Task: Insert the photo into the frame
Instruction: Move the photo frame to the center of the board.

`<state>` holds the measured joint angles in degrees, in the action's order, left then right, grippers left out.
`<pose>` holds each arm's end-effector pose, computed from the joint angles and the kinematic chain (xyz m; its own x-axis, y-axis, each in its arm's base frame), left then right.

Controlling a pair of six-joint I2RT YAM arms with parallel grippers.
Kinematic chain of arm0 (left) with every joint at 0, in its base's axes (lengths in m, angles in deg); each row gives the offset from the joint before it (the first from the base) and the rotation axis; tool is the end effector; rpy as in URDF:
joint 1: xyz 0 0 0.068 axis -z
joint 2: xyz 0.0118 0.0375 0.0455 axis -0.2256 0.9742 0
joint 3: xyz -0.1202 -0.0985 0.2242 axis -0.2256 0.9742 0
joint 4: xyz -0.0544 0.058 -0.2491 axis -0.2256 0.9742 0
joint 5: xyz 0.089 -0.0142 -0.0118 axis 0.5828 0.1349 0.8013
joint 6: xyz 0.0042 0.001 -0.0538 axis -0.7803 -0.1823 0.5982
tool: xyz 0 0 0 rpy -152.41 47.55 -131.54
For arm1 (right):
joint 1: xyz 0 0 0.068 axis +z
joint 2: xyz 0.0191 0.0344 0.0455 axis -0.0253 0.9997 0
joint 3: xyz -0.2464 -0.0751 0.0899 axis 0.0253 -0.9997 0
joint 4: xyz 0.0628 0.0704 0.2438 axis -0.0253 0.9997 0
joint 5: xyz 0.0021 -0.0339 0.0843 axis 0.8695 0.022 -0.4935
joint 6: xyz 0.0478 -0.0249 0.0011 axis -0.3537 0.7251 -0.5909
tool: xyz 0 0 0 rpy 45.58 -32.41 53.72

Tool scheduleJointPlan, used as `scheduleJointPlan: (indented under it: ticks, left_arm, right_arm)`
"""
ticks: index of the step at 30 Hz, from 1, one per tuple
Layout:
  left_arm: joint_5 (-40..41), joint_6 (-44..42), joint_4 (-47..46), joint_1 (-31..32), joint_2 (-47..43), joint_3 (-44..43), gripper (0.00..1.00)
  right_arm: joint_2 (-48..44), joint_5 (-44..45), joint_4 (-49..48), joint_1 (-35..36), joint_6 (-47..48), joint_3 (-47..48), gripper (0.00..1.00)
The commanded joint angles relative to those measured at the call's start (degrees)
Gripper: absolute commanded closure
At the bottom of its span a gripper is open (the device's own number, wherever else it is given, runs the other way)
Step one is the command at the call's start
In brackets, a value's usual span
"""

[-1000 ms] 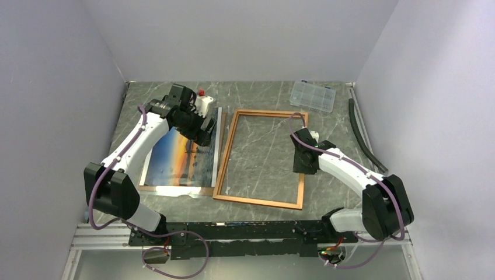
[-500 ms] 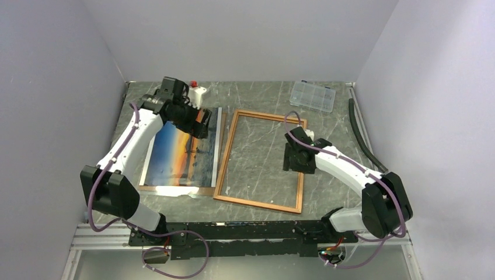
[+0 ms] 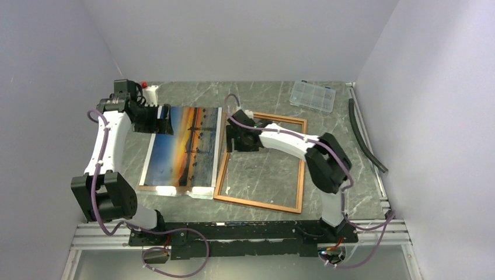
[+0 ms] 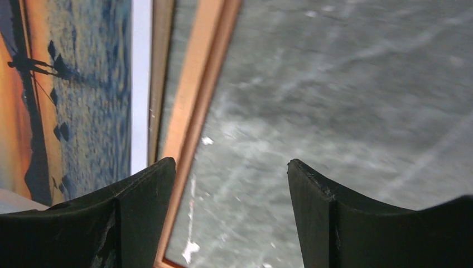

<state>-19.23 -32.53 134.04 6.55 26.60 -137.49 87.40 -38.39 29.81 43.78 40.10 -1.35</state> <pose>0.2961 0.0218 0.3348 -0.8384 0.0616 -0.5416 0.1978 0.9603 -0.1969 0.2865 0.2810 0.2137 -0.8710 0.0097 -0.4912 -0.1207 0.9649 0.2332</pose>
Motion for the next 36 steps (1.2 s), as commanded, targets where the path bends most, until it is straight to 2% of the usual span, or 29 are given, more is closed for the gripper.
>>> scheduleJointPlan:
  ticks: [1,6,12,16,26,33,36]
  left_arm:
    - [0.55,-2.03,1.53,-2.03,-5.01,3.40,0.05]
    - [2.52,-3.52,2.52,-3.44,-5.47,5.41,0.05]
    - [2.46,-4.05,2.02,-4.96,-6.41,6.20,0.05]
    - [3.30,-4.67,1.06,-5.83,-7.09,7.03,0.05]
    - [2.13,-5.94,-0.20,-9.12,-5.14,8.65,0.05]
    - [2.18,-7.30,-0.86,-10.67,-4.62,8.98,0.05]
    - [3.42,-7.89,-1.02,-10.86,-4.37,8.77,0.05]
  right_arm:
    - [6.23,-3.45,-3.27,1.86,0.34,6.92,0.22]
    - [10.04,-5.10,-4.88,2.43,-0.08,8.69,0.22]
    - [14.26,-2.61,-3.40,3.47,1.39,11.14,0.22]
    - [15.51,-1.22,-2.88,3.82,2.54,10.92,0.28]
    - [10.58,1.87,-2.01,3.99,8.27,4.63,0.53]
    - [8.13,2.30,-1.52,3.94,11.31,1.96,0.54]
    - [6.87,3.43,-0.79,3.98,10.81,1.93,0.52]
